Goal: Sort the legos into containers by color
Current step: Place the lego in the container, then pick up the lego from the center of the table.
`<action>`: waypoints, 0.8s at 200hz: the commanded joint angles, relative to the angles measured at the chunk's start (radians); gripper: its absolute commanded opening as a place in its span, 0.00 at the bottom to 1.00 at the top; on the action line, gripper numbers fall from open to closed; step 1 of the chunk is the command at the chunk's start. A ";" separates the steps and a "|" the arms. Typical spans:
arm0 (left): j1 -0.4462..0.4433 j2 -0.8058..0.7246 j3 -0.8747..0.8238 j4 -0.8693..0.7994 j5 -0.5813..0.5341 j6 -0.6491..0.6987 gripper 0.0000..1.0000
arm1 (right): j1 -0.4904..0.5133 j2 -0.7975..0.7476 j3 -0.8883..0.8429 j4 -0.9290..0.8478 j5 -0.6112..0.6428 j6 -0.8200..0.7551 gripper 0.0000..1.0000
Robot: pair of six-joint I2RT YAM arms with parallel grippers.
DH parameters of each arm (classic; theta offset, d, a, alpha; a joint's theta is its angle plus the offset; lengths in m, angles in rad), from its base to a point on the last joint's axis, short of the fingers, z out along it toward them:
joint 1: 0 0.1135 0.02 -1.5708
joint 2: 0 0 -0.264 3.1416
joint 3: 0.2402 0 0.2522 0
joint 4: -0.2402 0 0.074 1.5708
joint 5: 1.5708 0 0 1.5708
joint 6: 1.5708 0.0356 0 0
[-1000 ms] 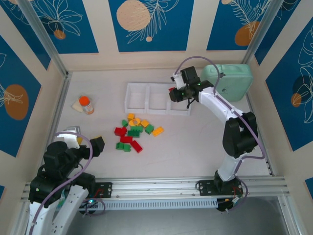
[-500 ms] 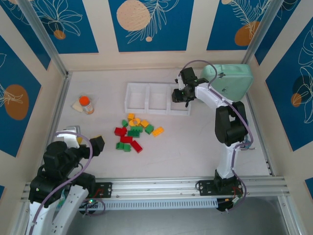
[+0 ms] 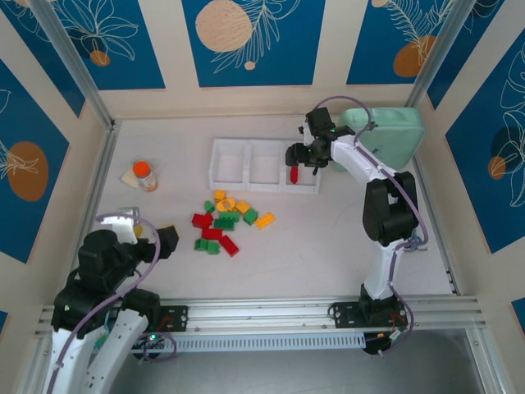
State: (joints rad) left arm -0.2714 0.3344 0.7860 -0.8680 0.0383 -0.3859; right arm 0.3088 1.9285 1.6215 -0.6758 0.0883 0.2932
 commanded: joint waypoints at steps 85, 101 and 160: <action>-0.002 0.106 -0.017 0.032 0.084 0.019 0.99 | 0.204 -0.367 -0.342 -0.020 -0.010 -0.049 0.99; -0.002 0.087 -0.019 0.035 0.083 0.017 0.99 | 0.215 -0.343 -0.359 -0.020 -0.012 -0.049 0.99; -0.002 0.020 -0.028 0.044 0.057 0.007 0.99 | 0.345 -0.183 -0.303 -0.028 0.012 -0.143 0.99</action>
State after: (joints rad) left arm -0.2714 0.3801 0.7685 -0.8509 0.1040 -0.3843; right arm 0.5865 1.6913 1.2701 -0.6971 0.0952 0.2344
